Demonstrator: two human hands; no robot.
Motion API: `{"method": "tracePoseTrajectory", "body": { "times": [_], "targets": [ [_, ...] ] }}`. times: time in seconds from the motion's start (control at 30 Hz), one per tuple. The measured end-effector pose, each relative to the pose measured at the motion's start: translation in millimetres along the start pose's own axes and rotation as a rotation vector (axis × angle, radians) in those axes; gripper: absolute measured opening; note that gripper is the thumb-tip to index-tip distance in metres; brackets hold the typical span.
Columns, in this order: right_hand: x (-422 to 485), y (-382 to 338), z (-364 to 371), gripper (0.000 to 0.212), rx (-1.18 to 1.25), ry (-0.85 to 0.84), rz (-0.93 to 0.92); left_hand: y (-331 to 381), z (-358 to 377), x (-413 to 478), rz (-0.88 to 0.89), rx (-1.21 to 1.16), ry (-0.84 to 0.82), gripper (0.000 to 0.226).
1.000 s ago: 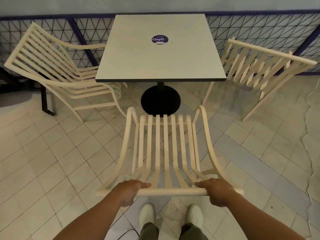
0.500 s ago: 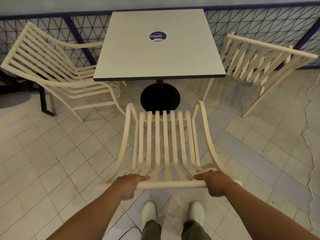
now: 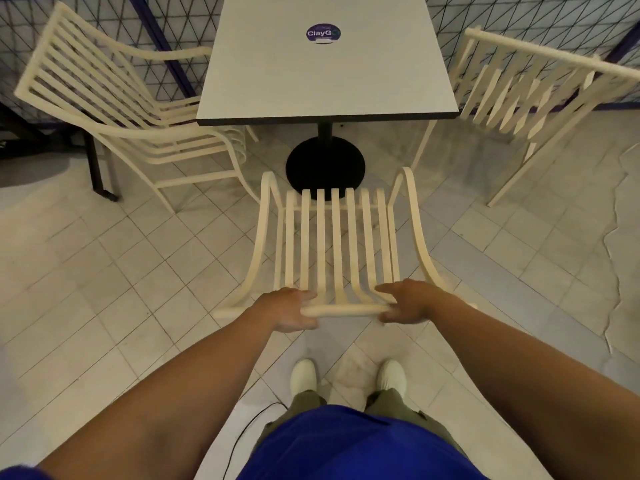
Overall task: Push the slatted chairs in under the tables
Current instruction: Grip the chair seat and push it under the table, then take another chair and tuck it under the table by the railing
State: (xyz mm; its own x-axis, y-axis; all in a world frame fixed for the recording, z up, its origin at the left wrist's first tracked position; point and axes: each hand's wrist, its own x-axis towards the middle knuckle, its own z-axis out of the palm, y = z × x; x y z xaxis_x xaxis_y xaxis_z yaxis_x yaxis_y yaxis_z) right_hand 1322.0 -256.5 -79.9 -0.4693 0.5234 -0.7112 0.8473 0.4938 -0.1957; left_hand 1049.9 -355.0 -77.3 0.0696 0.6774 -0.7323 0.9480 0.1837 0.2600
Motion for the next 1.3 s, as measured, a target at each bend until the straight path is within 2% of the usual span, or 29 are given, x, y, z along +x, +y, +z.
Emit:
{"method": "tracePoseTrajectory", "body": {
  "times": [0.2, 0.37, 0.57, 0.7, 0.93, 1.1, 1.3],
  "targets": [
    [-8.4, -19.3, -8.3, 0.08, 0.1, 0.039, 0.009, 7.8, -17.0, -3.9, 0.034, -0.051, 0.004, 0.085],
    [-25.2, -23.7, 1.0, 0.077, 0.184, 0.09, 0.097, 16.9, -27.8, 7.6, 0.157, -0.094, -0.064, 0.084],
    [-66.2, -9.9, 33.4, 0.074, 0.35, 0.267, 0.236, 55.6, -32.2, 29.0, 0.276, -0.017, -0.186, 0.084],
    [-96.7, 6.8, 47.1, 0.075, 0.385, 0.352, 0.306, 100.4, -33.5, 30.5, 0.362, 0.099, -0.195, 0.084],
    [-150.4, 61.8, 72.9, 0.076, 0.476, 0.364, 0.411, 188.5, -28.9, 18.6, 0.444, 0.227, -0.173, 0.08],
    [-192.8, 121.3, 99.8, 0.076, 0.481, 0.387, 0.4, 269.7, 1.0, 10.5, 0.44, 0.212, -0.163, 0.082],
    [-263.9, 216.6, 146.3, 0.078, 0.513, 0.366, 0.437, 387.4, 55.3, 8.6, 0.458, 0.312, -0.2, 0.085]
  ]
}}
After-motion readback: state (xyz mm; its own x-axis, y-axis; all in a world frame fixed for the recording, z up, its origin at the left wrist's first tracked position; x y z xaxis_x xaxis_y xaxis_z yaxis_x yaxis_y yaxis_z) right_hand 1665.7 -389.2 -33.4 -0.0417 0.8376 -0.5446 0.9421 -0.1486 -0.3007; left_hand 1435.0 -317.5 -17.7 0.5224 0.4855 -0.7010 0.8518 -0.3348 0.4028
